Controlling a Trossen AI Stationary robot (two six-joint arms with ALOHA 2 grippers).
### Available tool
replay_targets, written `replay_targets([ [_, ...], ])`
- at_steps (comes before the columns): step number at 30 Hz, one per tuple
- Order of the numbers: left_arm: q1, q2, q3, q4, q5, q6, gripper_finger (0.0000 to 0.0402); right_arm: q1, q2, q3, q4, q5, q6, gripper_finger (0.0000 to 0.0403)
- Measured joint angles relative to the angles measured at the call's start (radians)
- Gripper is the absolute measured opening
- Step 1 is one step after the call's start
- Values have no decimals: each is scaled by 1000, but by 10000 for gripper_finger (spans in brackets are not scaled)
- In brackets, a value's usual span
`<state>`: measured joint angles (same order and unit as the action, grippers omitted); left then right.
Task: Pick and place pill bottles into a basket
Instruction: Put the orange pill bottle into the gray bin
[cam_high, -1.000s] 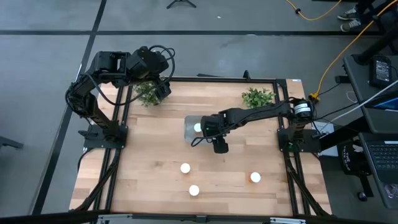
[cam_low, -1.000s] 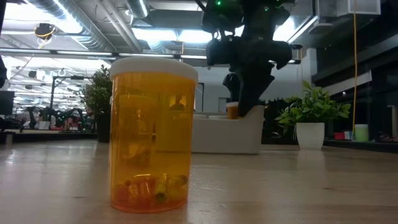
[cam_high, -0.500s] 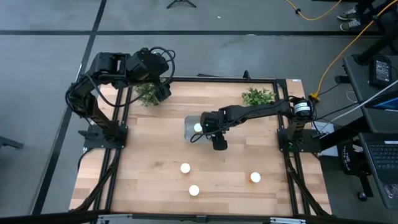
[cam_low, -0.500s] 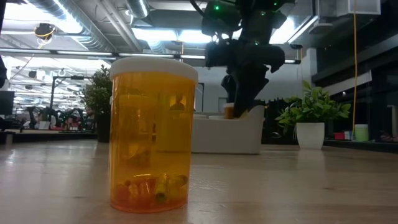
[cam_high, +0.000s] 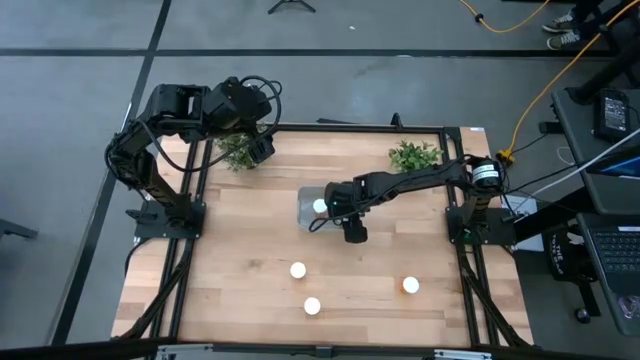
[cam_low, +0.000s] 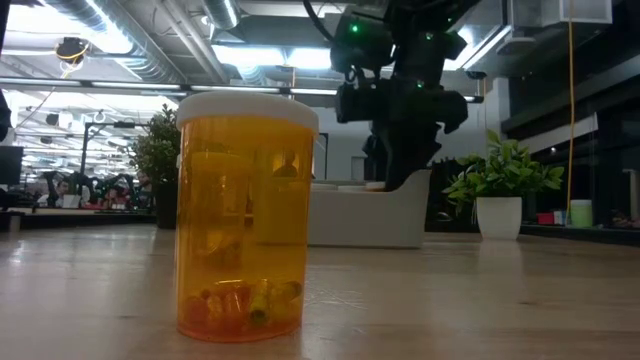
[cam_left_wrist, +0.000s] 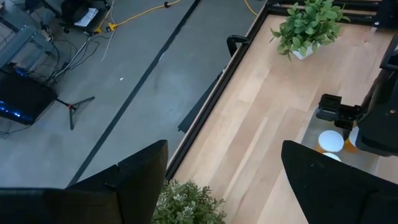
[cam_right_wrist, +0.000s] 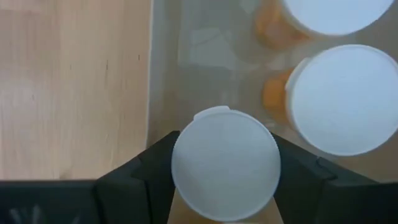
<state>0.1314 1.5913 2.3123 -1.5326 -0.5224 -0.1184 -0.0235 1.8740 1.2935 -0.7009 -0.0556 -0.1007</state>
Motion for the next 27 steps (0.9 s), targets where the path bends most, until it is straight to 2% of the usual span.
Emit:
replay_targets([
  [10,1,0,0,1,-7,8,308,0,-4,-4,15,-2,15,214],
  [22,1,0,0,1,2,20,308,0,-4,48,-37,-87,49,215],
  [27,1,0,0,1,3,27,308,0,-6,70,-78,-123,66,244],
])
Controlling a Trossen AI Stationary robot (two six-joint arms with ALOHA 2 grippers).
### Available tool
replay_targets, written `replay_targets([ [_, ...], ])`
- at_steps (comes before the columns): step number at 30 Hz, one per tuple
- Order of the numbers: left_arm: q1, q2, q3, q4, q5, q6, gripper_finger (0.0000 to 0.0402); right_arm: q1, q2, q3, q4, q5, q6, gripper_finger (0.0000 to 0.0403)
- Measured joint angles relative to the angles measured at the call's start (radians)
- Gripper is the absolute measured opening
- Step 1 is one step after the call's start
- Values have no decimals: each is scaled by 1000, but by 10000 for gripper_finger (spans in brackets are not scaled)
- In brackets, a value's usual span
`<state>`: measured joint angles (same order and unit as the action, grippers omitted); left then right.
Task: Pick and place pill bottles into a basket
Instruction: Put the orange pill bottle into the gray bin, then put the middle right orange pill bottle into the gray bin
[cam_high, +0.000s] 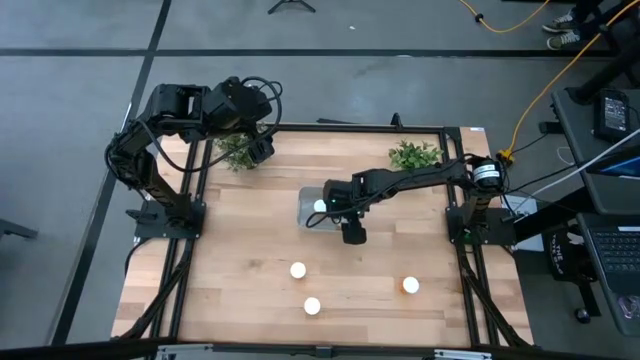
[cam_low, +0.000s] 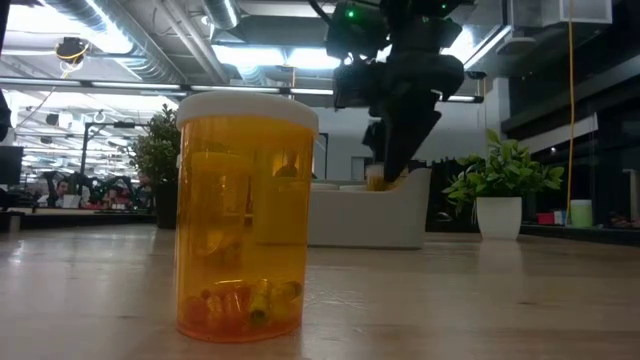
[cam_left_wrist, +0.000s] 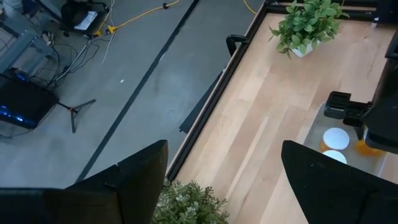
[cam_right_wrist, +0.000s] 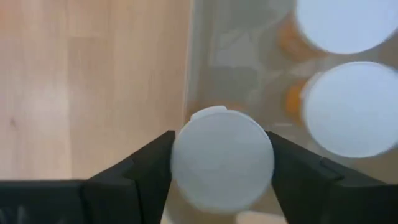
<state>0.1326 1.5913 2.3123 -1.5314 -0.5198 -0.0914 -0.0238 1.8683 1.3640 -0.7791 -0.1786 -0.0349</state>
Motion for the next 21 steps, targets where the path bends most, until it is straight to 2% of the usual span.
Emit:
replay_targets([
  [8,0,0,0,-2,10,0,308,-2,0,0,-4,26,8,302],
  [14,0,0,0,-6,18,8,308,-2,-14,0,-38,23,52,309],
  [21,0,0,0,-6,17,19,308,-2,-117,1,-57,75,56,305],
])
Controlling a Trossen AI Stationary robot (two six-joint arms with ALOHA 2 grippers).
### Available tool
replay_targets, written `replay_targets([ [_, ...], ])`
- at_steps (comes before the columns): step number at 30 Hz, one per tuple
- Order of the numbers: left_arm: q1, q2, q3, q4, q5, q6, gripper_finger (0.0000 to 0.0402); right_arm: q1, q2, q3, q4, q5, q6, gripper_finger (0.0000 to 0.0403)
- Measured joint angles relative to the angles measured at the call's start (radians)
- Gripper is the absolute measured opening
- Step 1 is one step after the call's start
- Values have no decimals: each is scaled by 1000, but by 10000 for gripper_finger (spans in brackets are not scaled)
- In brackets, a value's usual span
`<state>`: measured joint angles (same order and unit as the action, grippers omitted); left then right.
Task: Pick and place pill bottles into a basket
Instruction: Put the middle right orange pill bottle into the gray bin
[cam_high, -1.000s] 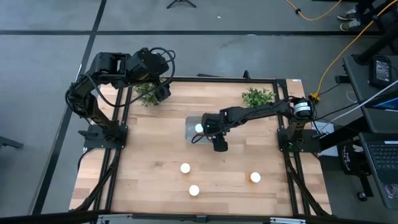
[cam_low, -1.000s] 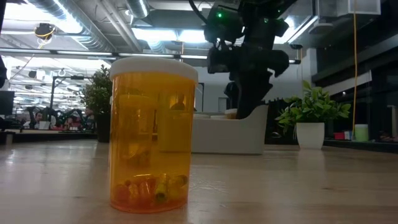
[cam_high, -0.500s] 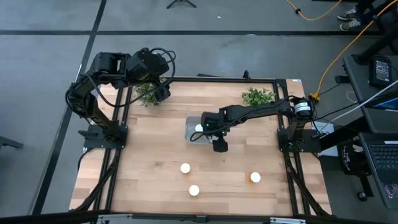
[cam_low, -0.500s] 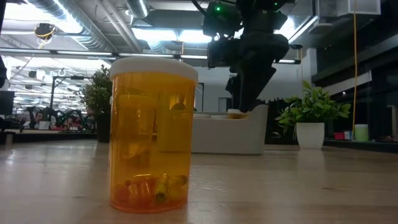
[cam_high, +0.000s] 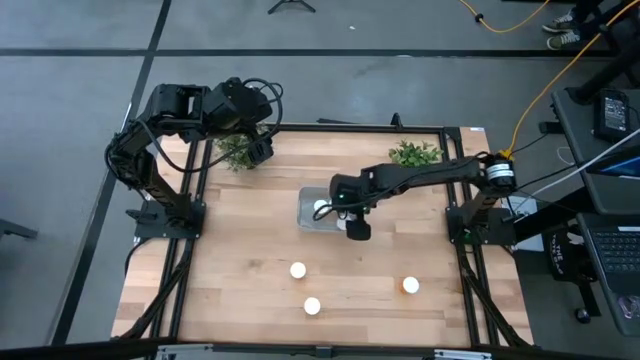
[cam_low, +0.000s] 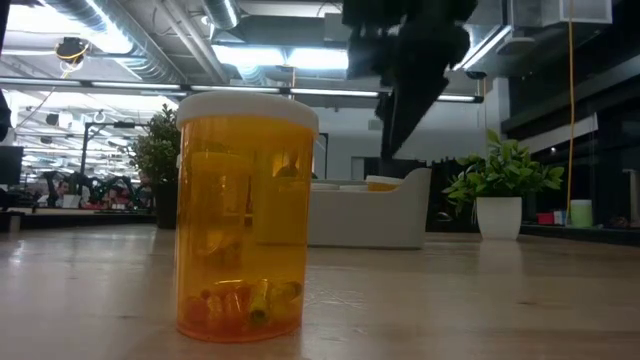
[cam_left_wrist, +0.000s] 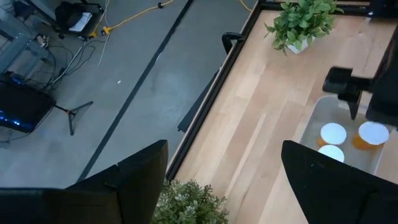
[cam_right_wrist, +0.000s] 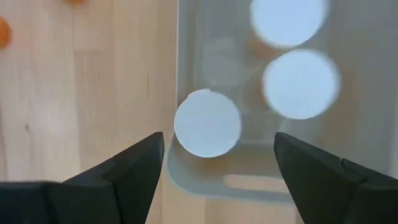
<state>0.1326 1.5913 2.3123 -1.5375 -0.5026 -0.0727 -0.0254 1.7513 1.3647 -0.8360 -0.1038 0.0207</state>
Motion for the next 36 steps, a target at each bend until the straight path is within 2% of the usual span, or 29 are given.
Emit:
replay_targets([
  [4,0,0,0,0,0,0,308,3,-84,2,-1,42,3,304],
  [8,0,0,0,0,0,0,308,39,-182,22,-29,131,26,304],
  [13,0,0,0,-3,0,0,308,146,-309,56,-72,269,30,304],
  [16,0,0,0,-3,-2,0,308,226,-376,56,-80,286,45,304],
  [22,0,0,0,-3,-3,20,308,370,-451,54,-189,289,230,304],
  [26,0,8,0,-3,-3,42,308,483,-471,53,-283,397,331,298],
  [31,0,35,0,-2,-2,38,308,616,-501,52,-377,443,517,269],
  [36,-13,96,0,-8,0,-3,308,773,-541,52,-426,550,622,244],
])
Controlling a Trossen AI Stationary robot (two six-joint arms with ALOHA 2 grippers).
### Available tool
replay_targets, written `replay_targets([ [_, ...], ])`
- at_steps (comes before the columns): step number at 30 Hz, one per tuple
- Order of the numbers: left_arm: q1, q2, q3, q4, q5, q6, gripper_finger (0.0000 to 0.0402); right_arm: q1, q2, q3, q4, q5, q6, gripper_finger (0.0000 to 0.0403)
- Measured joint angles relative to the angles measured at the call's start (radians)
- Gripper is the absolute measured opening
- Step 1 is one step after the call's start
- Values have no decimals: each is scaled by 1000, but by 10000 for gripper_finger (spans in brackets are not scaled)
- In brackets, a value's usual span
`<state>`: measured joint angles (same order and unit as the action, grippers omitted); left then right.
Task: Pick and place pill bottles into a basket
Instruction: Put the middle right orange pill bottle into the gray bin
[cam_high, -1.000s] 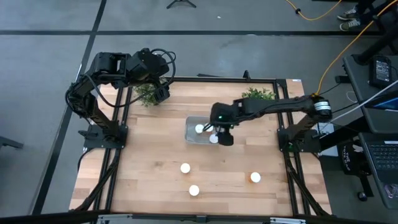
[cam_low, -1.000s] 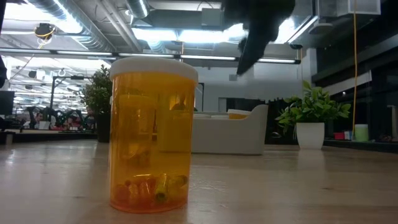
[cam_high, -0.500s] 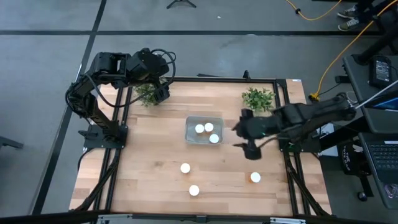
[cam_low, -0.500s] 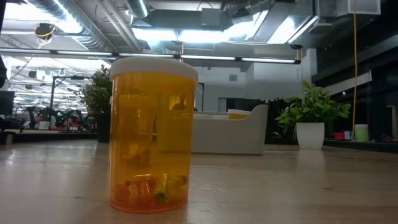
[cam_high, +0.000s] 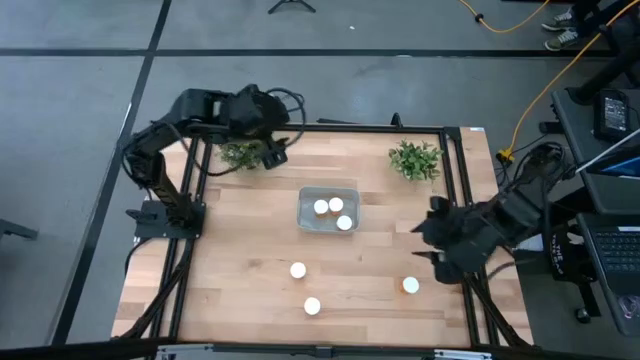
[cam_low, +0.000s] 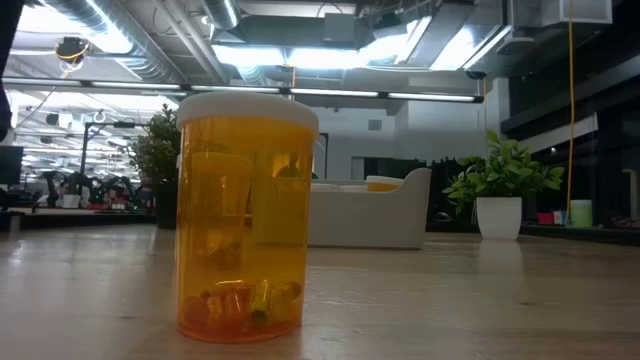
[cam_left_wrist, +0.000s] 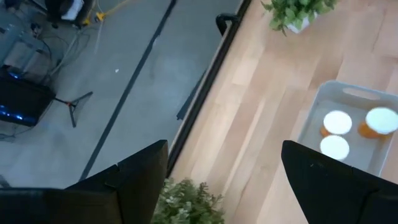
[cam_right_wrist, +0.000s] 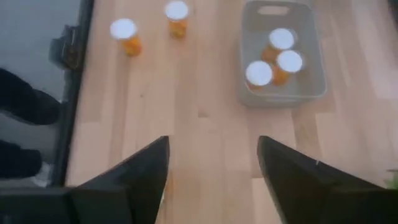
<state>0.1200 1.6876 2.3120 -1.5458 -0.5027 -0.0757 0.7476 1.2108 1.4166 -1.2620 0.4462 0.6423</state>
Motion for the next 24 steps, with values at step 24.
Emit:
replay_targets([
  [24,-269,44,0,-25,-289,-485,308,294,-427,-605,361,33,-23,298],
])
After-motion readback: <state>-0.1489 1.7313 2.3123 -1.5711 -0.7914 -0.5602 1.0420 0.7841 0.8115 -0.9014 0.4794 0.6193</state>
